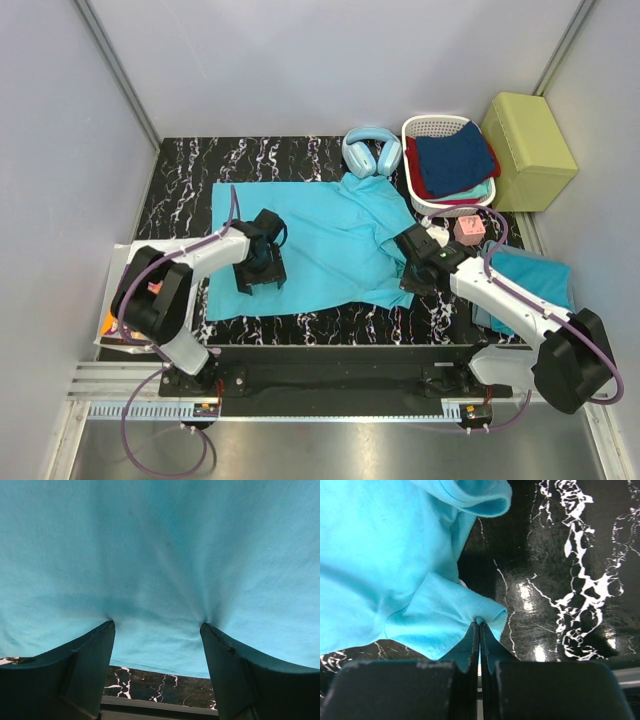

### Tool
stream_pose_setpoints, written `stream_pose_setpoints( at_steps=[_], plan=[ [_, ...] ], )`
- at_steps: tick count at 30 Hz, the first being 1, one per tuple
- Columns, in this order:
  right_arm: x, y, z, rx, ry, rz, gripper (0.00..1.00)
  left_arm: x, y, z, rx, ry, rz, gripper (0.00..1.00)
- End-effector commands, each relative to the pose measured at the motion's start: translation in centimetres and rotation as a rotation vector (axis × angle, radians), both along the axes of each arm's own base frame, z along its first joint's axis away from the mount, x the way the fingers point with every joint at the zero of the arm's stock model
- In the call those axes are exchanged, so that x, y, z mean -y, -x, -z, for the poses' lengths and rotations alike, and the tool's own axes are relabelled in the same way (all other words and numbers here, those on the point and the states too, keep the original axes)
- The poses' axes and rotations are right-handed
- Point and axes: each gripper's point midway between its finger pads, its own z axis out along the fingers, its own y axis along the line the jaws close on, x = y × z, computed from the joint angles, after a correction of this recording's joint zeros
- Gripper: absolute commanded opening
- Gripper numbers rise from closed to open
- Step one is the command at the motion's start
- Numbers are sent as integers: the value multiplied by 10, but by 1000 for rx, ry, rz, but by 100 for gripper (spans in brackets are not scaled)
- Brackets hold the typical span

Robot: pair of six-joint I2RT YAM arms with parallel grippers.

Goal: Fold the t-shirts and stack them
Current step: Grap the side of the flattened tshirt closest away from the robot with both arms

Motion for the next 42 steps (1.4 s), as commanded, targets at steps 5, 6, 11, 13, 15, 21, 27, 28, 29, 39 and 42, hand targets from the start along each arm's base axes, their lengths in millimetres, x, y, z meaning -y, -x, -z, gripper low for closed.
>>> stream_pose_setpoints(
  at_steps=[5,6,11,13,15,21,27,28,29,39,42],
  plan=[
    [6,0,-8,23,33,-17,0,-22,18,-26,63,-41,-49,76],
    [6,0,-8,22,37,-21,0,-28,25,-24,51,-56,-58,76],
    [9,-1,-7,26,51,-28,0,-54,47,-25,67,-69,-165,77],
    [8,0,-8,29,46,-30,0,-62,51,-26,80,-44,-229,75],
    [7,0,-8,28,44,-34,0,-70,63,-21,48,-31,-277,74],
    [5,-3,-10,36,39,-45,0,-82,68,-15,29,-43,-383,73],
    [3,-2,-12,38,24,-48,0,-85,60,3,-35,-8,-408,72],
    [4,-2,-11,39,25,-46,0,-86,59,6,-39,-5,-408,72],
    [4,-2,-11,39,27,-45,0,-86,60,9,-56,12,-421,71],
    [5,-1,-10,40,22,-29,0,-86,55,14,-69,34,-422,54],
    [4,0,-8,33,22,-32,0,-84,56,13,-67,43,-423,30]
  ],
)
